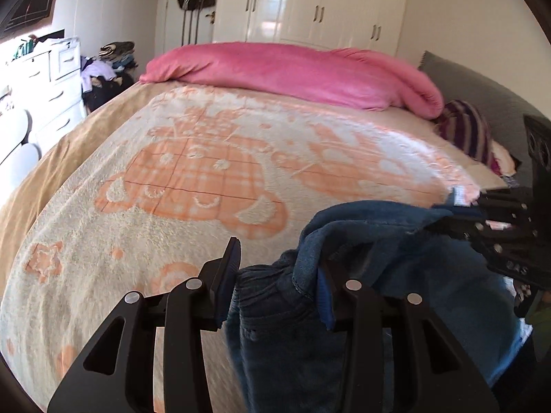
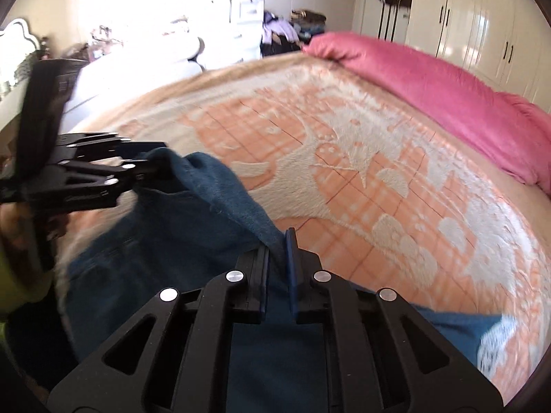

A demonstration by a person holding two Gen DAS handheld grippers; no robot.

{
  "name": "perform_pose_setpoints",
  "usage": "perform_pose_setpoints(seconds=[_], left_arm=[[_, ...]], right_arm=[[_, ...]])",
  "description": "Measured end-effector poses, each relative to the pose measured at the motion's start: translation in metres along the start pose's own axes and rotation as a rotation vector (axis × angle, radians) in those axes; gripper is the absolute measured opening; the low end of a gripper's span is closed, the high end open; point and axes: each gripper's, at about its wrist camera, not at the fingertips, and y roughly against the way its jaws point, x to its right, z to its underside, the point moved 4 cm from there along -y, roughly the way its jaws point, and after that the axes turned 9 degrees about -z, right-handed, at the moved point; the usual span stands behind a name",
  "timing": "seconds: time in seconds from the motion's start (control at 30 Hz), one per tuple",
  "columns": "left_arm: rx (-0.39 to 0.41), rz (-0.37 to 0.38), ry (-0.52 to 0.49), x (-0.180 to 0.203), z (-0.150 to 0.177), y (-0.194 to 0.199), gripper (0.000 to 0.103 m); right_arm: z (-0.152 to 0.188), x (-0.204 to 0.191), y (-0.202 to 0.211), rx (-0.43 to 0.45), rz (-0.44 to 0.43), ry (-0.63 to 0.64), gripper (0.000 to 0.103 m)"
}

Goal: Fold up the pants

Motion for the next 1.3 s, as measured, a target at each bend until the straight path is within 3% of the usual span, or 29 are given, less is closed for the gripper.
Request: perform_pose_setpoints(seconds=[0.2, 0.4, 0.67, 0.8, 0.97, 1.1, 1.3], left_arm=[[0.047, 0.033, -0.023, 0.013, 0.026, 0.043, 0.039], [-0.018, 0.062, 0.001, 0.010, 0.079, 0.072, 0.039], [-0.122, 0.038, -0.088, 0.005, 0.124, 0.093, 0.043], [-0.171, -0.012, -0.143, -0.001, 0.135, 0.099, 0.063], [-0.176, 0.006, -0.128, -0.015, 0.138, 0.129, 0.063], [-0.063, 0.026, -0.102, -0.006, 0.115, 0.155, 0.063], [-0.090, 0.140, -0.133, 0.046, 0.112, 0.125, 0.063]], right_arm=[[0.040, -0.033, 0.042, 0.065, -0.129, -0.122, 0.004], [0.089, -0.077, 0.044, 0.027, -0.224, -0.150, 0.004], [0.134, -0.123, 0.034, -0.047, -0.308, -0.150, 0.004], [0.144, -0.132, 0.023, -0.089, -0.318, -0.143, 0.004], [0.151, -0.133, 0.015, -0.101, -0.313, -0.153, 0.005], [0.155, -0.138, 0.007, -0.112, -0.305, -0.135, 0.007], [0.152, -0.139, 0.019, -0.088, -0.330, -0.161, 0.018]])
